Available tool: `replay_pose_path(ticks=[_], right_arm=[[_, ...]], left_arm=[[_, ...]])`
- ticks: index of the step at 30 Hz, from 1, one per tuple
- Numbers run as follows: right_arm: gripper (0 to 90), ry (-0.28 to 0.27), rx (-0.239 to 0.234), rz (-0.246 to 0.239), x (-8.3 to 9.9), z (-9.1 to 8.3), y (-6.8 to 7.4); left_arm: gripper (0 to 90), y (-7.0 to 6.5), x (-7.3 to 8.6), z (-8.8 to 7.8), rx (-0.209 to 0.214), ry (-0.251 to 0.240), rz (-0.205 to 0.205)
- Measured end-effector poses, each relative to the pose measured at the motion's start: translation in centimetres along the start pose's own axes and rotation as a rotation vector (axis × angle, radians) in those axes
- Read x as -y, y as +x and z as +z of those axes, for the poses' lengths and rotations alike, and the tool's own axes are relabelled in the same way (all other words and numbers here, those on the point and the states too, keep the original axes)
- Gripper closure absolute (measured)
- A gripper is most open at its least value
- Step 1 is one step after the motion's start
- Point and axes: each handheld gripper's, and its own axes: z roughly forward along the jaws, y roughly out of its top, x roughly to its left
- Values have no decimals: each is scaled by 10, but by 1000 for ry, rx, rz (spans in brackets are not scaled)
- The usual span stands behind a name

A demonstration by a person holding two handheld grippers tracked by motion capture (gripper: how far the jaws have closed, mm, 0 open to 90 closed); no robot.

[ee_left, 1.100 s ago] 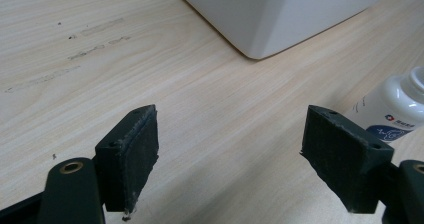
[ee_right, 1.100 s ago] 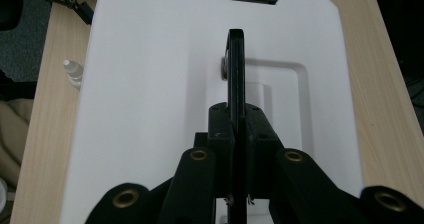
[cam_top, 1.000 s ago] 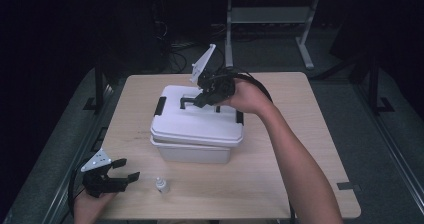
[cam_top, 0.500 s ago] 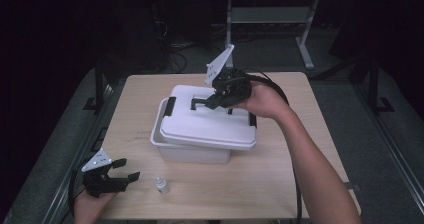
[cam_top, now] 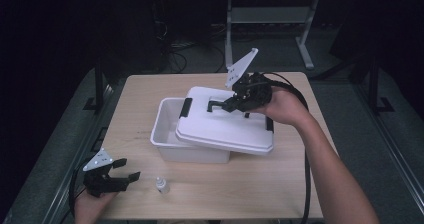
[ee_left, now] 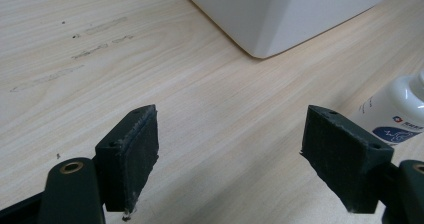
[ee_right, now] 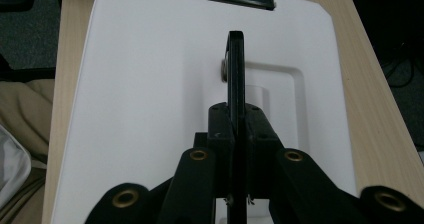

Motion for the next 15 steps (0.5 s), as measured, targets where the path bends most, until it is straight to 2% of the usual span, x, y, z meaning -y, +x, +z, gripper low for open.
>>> replay_pose_path(ticks=[15], right_arm=[[838,10,51,37,30,-30,5]], left_arm=[[227,1,1,0,-5,12,-4]])
